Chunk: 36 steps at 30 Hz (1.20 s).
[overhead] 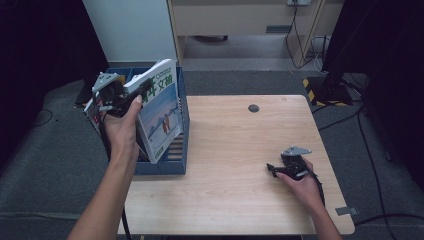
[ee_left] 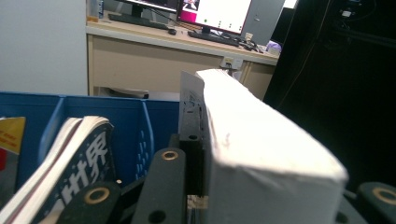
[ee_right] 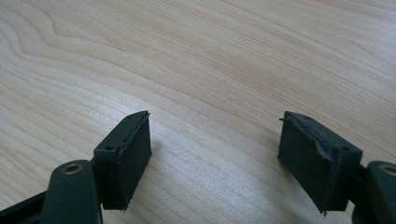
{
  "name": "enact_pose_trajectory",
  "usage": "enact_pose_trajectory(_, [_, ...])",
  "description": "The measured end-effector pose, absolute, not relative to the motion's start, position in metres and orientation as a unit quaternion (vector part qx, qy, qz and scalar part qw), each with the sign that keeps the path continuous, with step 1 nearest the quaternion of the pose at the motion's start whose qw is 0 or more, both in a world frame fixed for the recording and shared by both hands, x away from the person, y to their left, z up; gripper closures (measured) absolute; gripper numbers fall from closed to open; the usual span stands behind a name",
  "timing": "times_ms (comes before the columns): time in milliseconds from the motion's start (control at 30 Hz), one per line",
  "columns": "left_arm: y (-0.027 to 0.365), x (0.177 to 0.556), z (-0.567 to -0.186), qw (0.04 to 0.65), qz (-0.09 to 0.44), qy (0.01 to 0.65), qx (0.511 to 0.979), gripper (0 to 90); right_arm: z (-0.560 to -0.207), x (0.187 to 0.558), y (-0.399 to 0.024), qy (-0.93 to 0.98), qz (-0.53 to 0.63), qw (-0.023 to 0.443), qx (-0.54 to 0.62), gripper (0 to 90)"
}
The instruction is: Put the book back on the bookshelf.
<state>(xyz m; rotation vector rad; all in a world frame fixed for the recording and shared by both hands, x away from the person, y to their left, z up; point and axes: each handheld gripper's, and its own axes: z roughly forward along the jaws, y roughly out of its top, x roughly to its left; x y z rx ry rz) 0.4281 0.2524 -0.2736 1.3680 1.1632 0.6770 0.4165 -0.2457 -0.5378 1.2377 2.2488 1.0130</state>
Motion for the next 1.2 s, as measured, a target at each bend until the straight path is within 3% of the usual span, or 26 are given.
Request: enact_pose_trajectory(1200, [0.248, 0.451, -0.292, 0.584, 0.269, 0.486, 0.591, 72.6, -0.538, 0.416, -0.246, 0.800, 0.360, 0.189, 0.441, 25.2])
